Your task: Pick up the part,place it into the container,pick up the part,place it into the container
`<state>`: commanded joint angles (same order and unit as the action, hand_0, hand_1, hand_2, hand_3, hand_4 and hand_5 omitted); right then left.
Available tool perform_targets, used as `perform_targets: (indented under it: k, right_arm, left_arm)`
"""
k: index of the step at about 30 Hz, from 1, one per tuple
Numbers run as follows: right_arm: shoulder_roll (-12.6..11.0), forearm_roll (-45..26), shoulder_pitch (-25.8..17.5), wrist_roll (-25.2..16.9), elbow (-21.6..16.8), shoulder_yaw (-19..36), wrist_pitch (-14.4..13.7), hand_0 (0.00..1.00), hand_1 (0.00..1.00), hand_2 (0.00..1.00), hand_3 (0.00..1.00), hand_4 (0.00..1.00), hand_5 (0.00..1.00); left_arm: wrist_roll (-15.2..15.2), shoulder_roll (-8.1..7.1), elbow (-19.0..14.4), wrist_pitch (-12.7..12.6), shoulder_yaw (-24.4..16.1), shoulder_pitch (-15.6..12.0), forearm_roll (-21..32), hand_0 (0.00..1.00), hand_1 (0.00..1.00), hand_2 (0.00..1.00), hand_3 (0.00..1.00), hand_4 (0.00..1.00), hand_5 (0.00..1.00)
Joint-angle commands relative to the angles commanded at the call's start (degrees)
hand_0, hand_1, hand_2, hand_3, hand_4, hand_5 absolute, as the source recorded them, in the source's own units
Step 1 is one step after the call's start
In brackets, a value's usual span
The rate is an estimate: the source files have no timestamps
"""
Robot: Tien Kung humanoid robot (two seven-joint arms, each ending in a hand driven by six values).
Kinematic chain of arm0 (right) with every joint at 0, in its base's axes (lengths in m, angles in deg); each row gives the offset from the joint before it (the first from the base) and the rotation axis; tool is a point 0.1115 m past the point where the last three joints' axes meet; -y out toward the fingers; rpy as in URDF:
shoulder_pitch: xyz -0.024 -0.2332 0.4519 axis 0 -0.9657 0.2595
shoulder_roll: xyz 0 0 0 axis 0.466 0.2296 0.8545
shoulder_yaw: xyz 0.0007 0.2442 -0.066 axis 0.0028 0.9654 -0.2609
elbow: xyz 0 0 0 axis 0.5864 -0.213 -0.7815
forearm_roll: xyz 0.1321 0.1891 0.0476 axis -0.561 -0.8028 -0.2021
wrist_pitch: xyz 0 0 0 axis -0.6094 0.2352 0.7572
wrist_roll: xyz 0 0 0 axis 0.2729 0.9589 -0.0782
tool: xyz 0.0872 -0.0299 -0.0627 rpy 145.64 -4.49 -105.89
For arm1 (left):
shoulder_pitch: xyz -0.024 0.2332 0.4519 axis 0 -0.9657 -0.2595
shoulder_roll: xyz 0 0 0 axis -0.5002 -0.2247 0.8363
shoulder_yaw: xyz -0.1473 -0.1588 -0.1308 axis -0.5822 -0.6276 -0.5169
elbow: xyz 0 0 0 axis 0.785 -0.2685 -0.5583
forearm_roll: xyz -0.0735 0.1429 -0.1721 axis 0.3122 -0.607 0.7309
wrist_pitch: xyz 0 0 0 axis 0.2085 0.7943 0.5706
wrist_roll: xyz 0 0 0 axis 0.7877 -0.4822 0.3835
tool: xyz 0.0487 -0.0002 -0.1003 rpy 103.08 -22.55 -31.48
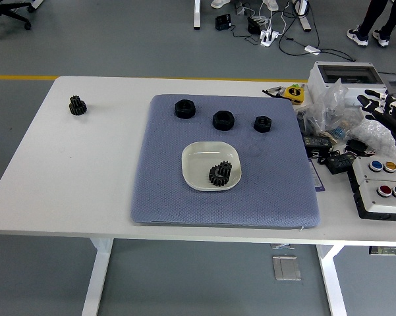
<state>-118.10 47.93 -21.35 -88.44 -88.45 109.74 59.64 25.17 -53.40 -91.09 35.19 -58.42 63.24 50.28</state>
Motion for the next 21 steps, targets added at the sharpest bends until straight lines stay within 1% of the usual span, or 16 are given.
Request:
perform_targets:
  k: [5, 6, 11, 16, 17, 18, 21]
  right_arm:
    - [-0.17, 8.56, 2.35, 0.3, -0.32, -3.07, 1.86, 0.787, 0.777, 0.804, 0.832, 0.998, 0.674]
    - [-0.2, 10.01, 2.68, 0.31, -0.33, -3.49, 2.07, 0.782, 0.775, 0.799, 0.827, 0.998, 0.695]
    - [-0.05, 17.09, 4.74, 0.44, -0.27, -5.77, 2.93, 0.782, 0.775, 0.799, 0.827, 0.998, 0.695]
    - [0.58, 20.74, 6.12, 0.45, 0.17, -7.23, 2.83, 0.785, 0.774, 0.795, 0.824, 0.998, 0.693]
    - [0.78, 21.77, 6.51, 0.41, 0.32, -7.62, 2.63, 0.785, 0.774, 0.795, 0.824, 0.998, 0.693]
    - [0.95, 22.49, 6.81, 0.37, 0.49, -7.93, 2.44, 0.78, 0.771, 0.793, 0.823, 0.998, 0.664]
    - [1.79, 25.03, 8.07, 0.37, 1.64, -9.24, 1.3, 0.78, 0.771, 0.793, 0.823, 0.998, 0.664]
  left_arm:
    - [0.37, -0.02, -0.01, 0.06, -0.6, -0.03, -1.06, 0.656, 0.677, 0.683, 0.578, 0.667, 0.59]
    - [0.4, -0.02, -0.02, 0.06, -0.65, -0.02, -1.13, 0.656, 0.677, 0.683, 0.577, 0.667, 0.594]
    - [0.26, -0.03, -0.05, 0.05, -0.25, 0.14, -0.54, 0.656, 0.677, 0.683, 0.577, 0.667, 0.594]
    - [0.08, -0.1, -0.07, 0.09, 0.29, 0.37, 0.21, 0.655, 0.676, 0.683, 0.578, 0.663, 0.589]
    - [0.02, -0.12, -0.08, 0.11, 0.42, 0.4, 0.42, 0.655, 0.676, 0.683, 0.578, 0.663, 0.589]
    - [-0.04, -0.13, -0.09, 0.11, 0.52, 0.41, 0.61, 0.655, 0.675, 0.68, 0.577, 0.662, 0.59]
    - [-0.08, -0.13, -0.08, 0.11, 0.6, 0.45, 0.83, 0.655, 0.675, 0.68, 0.577, 0.662, 0.59]
